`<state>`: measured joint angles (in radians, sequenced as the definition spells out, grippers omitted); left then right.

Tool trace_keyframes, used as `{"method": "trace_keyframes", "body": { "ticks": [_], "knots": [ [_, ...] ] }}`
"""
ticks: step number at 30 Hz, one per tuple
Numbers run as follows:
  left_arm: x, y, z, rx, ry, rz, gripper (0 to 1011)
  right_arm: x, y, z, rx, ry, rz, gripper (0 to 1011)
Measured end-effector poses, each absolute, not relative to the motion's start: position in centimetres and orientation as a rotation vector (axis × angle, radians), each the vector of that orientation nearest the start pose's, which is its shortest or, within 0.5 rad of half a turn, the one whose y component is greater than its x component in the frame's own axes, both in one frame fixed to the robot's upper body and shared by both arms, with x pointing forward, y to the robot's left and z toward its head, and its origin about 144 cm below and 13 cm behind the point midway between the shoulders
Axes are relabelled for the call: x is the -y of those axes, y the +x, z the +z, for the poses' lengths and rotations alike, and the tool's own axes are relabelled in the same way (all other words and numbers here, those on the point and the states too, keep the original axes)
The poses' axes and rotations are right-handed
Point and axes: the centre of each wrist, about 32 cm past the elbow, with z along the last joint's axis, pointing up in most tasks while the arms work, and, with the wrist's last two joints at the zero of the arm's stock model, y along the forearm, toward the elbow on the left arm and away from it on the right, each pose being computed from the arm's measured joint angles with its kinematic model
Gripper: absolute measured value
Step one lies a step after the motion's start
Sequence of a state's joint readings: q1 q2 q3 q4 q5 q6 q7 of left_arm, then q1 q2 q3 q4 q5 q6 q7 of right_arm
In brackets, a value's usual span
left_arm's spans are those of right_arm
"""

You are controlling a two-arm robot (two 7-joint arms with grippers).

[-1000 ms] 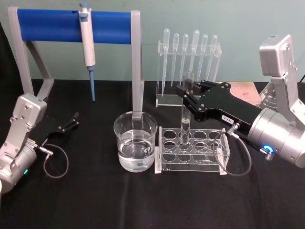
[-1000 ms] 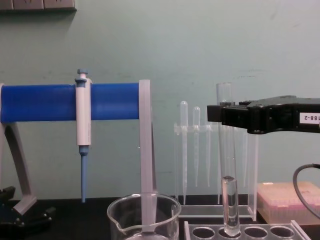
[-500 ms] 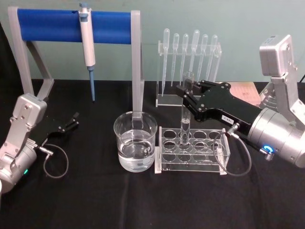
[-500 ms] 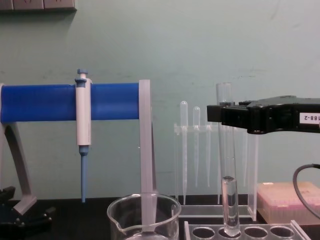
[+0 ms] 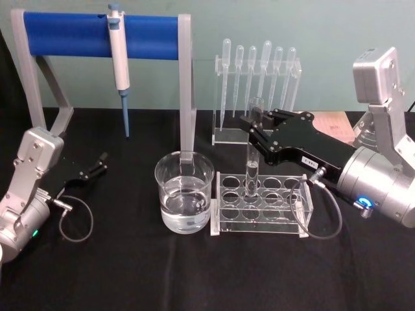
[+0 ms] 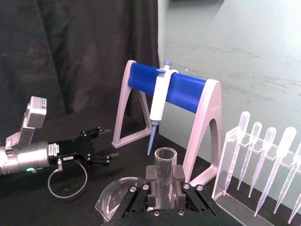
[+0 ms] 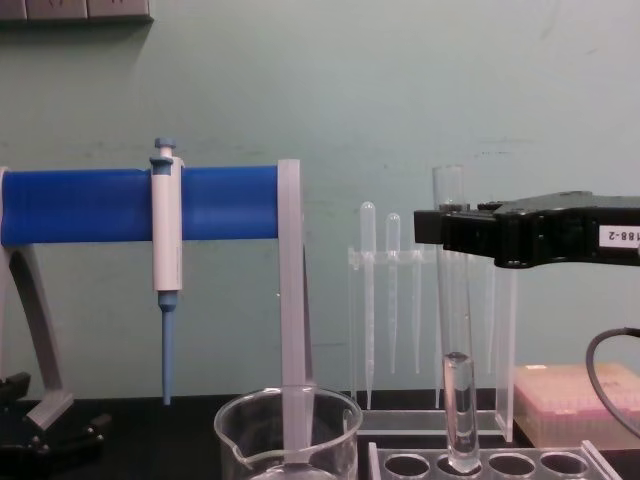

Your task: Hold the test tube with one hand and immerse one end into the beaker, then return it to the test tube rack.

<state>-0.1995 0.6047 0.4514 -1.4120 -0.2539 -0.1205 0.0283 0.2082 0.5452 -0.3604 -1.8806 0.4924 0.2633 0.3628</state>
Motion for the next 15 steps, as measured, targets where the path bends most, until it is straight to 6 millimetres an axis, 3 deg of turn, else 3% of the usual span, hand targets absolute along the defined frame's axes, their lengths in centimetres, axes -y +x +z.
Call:
{"method": "trace_keyframes", "body": {
  "ticks": [15],
  "knots": [
    [-30.97,48.86,113.98,0.285,0.304,1.248,1000,23.65,46.87,127.48,0.089,-0.067,-0.756,224]
  ]
}}
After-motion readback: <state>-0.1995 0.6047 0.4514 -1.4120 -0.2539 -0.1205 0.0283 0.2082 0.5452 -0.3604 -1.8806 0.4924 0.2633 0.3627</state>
